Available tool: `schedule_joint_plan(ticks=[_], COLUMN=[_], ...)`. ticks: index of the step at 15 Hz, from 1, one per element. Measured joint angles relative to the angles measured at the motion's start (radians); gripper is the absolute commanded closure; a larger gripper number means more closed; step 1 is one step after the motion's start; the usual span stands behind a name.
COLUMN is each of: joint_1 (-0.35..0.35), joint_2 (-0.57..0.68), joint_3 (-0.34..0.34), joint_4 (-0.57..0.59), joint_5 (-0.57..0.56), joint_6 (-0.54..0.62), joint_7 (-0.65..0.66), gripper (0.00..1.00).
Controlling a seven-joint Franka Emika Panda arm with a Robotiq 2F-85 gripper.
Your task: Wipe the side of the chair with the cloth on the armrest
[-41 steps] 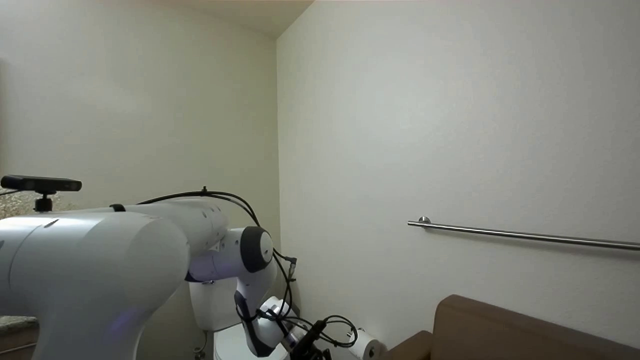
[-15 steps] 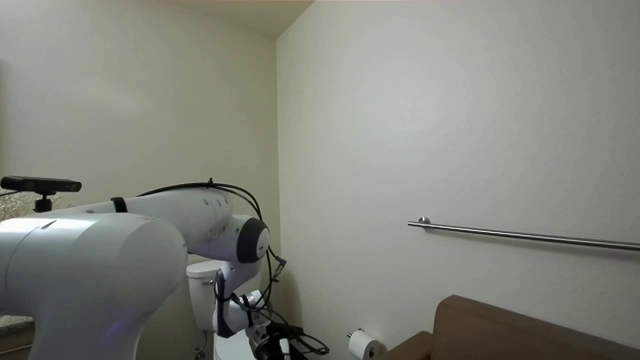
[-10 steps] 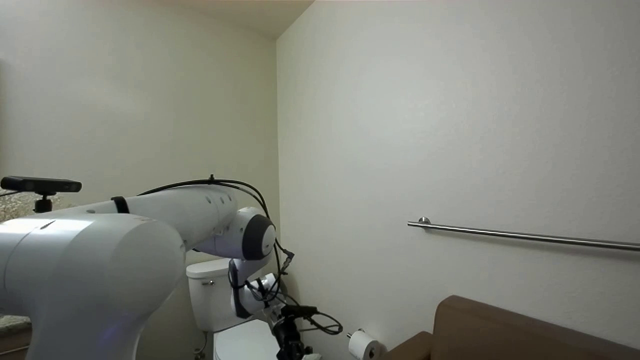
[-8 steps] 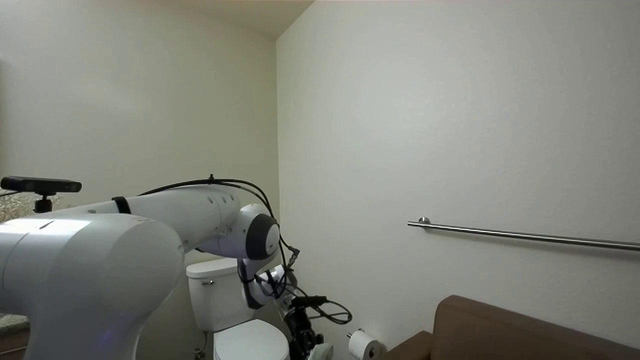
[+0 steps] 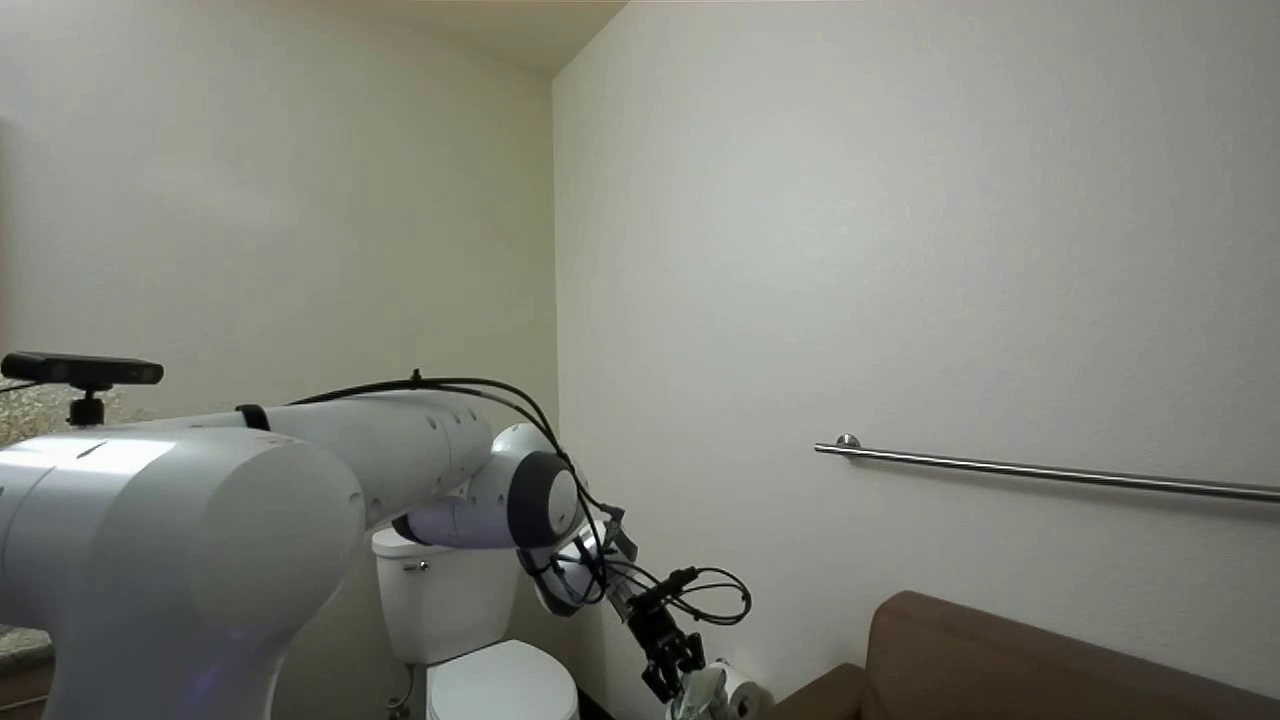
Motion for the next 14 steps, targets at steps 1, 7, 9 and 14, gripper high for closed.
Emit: schedule_joint_plan(ticks=[1, 7, 9, 14], joint_1=[0.007, 0.132, 0.174, 0.221], joint_2=[0.019, 0.033, 0.034, 0.036], joint_3=[-0.021, -0.113, -0.13, -0.151], joint_4=[-0.003, -0.166, -0.219, -0.35], joint_5=[-0.008, -0.2, -0.3, -0.606], joint_6=[0.059, 0.317, 0.365, 0.427], joint_7=[0.045, 0.273, 0.343, 0.505], gripper=[0.92, 0.92, 0.92, 0.92])
